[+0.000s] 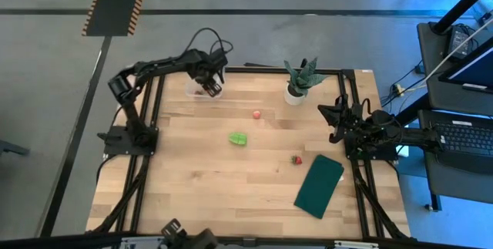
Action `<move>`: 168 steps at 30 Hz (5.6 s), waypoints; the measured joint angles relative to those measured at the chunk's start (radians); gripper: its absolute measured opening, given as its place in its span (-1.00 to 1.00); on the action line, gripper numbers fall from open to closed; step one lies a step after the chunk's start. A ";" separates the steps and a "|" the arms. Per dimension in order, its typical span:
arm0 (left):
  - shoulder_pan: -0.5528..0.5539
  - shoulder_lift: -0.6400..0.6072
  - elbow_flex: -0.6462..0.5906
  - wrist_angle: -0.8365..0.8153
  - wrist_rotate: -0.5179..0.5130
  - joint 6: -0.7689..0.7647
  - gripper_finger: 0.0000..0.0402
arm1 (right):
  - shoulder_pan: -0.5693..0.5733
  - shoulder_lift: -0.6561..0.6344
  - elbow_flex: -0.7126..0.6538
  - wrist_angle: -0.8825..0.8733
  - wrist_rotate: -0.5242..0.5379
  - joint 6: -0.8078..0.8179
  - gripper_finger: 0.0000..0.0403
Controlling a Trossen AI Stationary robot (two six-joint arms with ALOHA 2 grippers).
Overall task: Pick and placing Produce into tupperware
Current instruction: Put the red strawberry into the transparent container, then put the light green star fruit into the transparent container
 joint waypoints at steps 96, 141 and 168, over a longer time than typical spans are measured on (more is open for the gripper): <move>-0.724 -0.066 0.000 0.302 0.257 0.120 0.84 | 0.000 0.000 0.001 -0.008 0.000 -0.050 -0.89; -0.656 0.164 0.001 0.282 0.178 0.130 0.76 | 0.000 0.000 0.001 -0.049 0.000 -0.053 -0.89; -0.642 0.190 0.000 0.281 0.212 0.127 0.45 | 0.000 0.000 0.001 -0.061 0.000 -0.078 -0.89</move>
